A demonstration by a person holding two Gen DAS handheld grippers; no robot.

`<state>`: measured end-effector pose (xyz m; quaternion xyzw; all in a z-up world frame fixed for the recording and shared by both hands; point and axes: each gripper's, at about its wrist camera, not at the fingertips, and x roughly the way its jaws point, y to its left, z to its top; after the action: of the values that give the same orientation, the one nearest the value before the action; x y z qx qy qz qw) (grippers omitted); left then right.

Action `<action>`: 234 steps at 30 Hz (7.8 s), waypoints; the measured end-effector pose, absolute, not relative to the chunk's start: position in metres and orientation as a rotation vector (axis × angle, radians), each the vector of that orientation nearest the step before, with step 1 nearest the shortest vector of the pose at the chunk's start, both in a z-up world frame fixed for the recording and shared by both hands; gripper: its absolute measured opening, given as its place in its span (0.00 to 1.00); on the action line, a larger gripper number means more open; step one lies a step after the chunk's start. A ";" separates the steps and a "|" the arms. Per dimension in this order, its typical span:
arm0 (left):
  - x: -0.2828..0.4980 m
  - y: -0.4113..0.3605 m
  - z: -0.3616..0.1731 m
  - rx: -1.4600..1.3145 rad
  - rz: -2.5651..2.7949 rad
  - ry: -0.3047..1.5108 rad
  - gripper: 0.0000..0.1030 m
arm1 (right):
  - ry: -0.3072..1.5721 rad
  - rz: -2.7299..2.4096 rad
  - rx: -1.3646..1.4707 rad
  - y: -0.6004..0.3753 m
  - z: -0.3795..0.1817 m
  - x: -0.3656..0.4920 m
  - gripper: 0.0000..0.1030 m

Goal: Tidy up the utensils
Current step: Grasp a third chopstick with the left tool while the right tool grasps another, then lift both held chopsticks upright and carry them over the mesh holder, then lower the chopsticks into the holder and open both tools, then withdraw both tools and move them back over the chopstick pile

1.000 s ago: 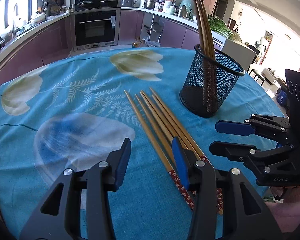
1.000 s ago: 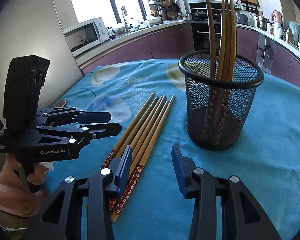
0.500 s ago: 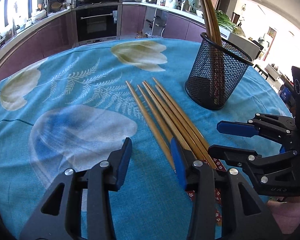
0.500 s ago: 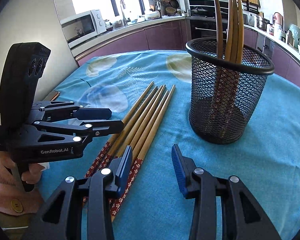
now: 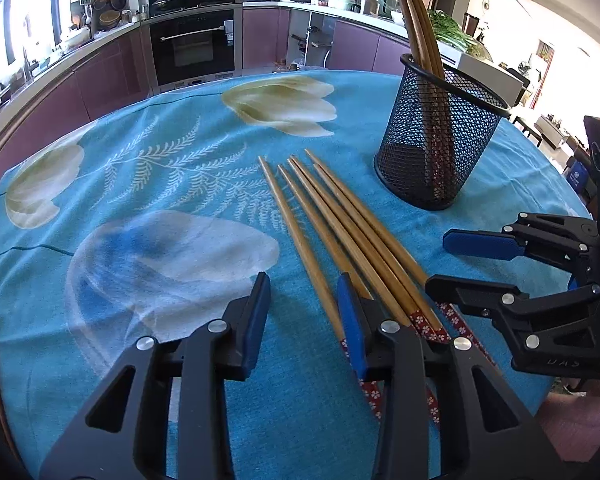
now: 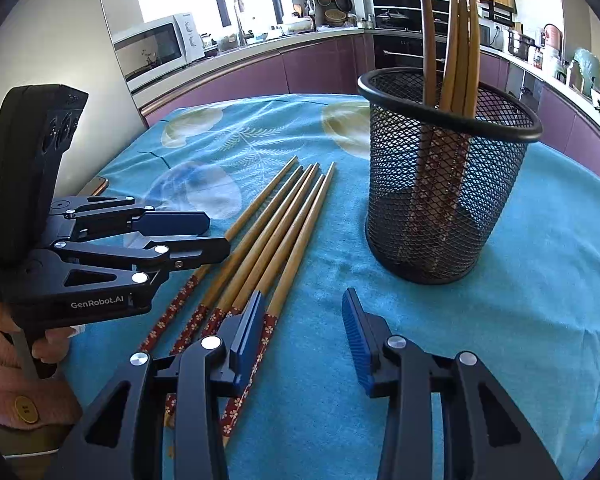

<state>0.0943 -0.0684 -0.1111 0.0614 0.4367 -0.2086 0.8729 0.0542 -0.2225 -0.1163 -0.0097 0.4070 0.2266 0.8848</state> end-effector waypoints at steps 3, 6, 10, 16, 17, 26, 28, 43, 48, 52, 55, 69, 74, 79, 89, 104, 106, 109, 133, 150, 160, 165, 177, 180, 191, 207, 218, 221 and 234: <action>0.095 -0.068 -0.111 0.124 -0.440 0.919 0.33 | 0.848 0.467 -0.032 -0.221 -0.116 0.054 0.35; 0.098 -0.068 -0.110 0.123 -0.438 0.917 0.33 | 0.849 0.457 -0.052 -0.215 -0.117 0.057 0.32; 0.103 -0.071 -0.110 0.132 -0.434 0.918 0.31 | 0.848 0.435 -0.087 -0.205 -0.118 0.064 0.30; 0.112 -0.074 -0.111 0.140 -0.428 0.928 0.23 | 0.855 0.424 -0.079 -0.199 -0.119 0.077 0.24; 0.113 -0.075 -0.111 0.141 -0.426 0.928 0.22 | 0.856 0.424 -0.074 -0.199 -0.118 0.078 0.21; 0.110 -0.068 -0.111 0.079 -0.410 0.920 0.08 | 0.854 0.426 0.028 -0.215 -0.117 0.076 0.06; 0.107 -0.065 -0.109 0.066 -0.405 0.914 0.08 | 0.841 0.433 0.048 -0.219 -0.113 0.073 0.05; 0.087 -0.066 -0.110 0.103 -0.491 0.930 0.08 | 0.879 0.529 -0.023 -0.212 -0.110 0.060 0.06; 0.093 -0.068 -0.114 0.120 -0.511 0.951 0.09 | 0.887 0.505 -0.038 -0.211 -0.111 0.068 0.08; 0.101 -0.067 -0.113 0.119 -0.525 0.962 0.11 | 0.895 0.494 -0.038 -0.209 -0.113 0.078 0.10; 0.107 -0.068 -0.114 0.114 -0.537 0.968 0.12 | 0.893 0.490 -0.036 -0.206 -0.114 0.084 0.10; 0.101 -0.067 -0.098 0.089 -0.511 0.919 0.07 | 0.805 0.527 0.006 -0.217 -0.091 0.072 0.06; 0.093 -0.061 -0.072 0.057 -0.549 0.861 0.07 | 0.738 0.549 0.021 -0.226 -0.070 0.059 0.06; 0.083 -0.057 -0.041 0.022 -0.609 0.792 0.07 | 0.676 0.552 0.059 -0.240 -0.049 0.050 0.06; 0.066 -0.048 0.009 -0.034 -0.697 0.670 0.07 | 0.563 0.547 0.110 -0.264 -0.017 0.040 0.06; 0.091 -0.070 0.051 -0.098 -0.738 0.557 0.07 | 0.447 0.506 0.117 -0.294 0.023 0.046 0.06; 0.094 -0.075 0.057 -0.098 -0.746 0.538 0.07 | 0.429 0.497 0.112 -0.297 0.030 0.047 0.06; 0.099 -0.082 0.067 -0.100 -0.754 0.513 0.07 | 0.406 0.483 0.108 -0.301 0.037 0.048 0.06; 0.130 -0.135 0.051 0.013 -0.711 0.573 0.07 | 0.465 0.399 0.089 -0.306 0.015 0.091 0.06; 0.156 -0.148 0.017 0.074 -0.727 0.747 0.07 | 0.644 0.393 0.112 -0.299 -0.020 0.118 0.06; 0.179 -0.155 0.006 0.048 -0.696 0.792 0.10 | 0.658 0.383 0.149 -0.304 -0.028 0.123 0.07; 0.176 -0.148 0.002 0.022 -0.683 0.790 0.10 | 0.651 0.388 0.148 -0.302 -0.027 0.119 0.08; 0.123 -0.093 0.017 -0.025 -0.584 0.600 0.40 | 0.571 0.491 0.117 -0.288 -0.015 0.075 0.26; 0.105 -0.077 0.015 -0.020 -0.553 0.570 0.48 | 0.572 0.541 0.102 -0.279 -0.020 0.059 0.32; 0.075 -0.045 -0.045 0.025 -0.409 0.671 0.63 | 0.764 0.585 0.071 -0.237 -0.086 0.050 0.35; 0.077 -0.057 -0.099 0.074 -0.383 0.837 0.62 | 0.836 0.533 0.007 -0.222 -0.108 0.051 0.35; 0.081 -0.064 -0.104 0.087 -0.399 0.862 0.62 | 0.849 0.510 -0.041 -0.212 -0.113 0.052 0.35; 0.082 -0.066 -0.104 0.085 -0.408 0.867 0.62 | 0.854 0.507 -0.039 -0.214 -0.114 0.052 0.35; 0.090 -0.074 -0.111 0.112 -0.419 0.900 0.58 | 0.872 0.495 -0.017 -0.220 -0.114 0.054 0.35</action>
<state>0.0905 -0.0744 -0.1109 0.0539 0.4317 -0.2008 0.8777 0.0536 -0.2203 -0.1141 -0.0082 0.4178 0.2373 0.8770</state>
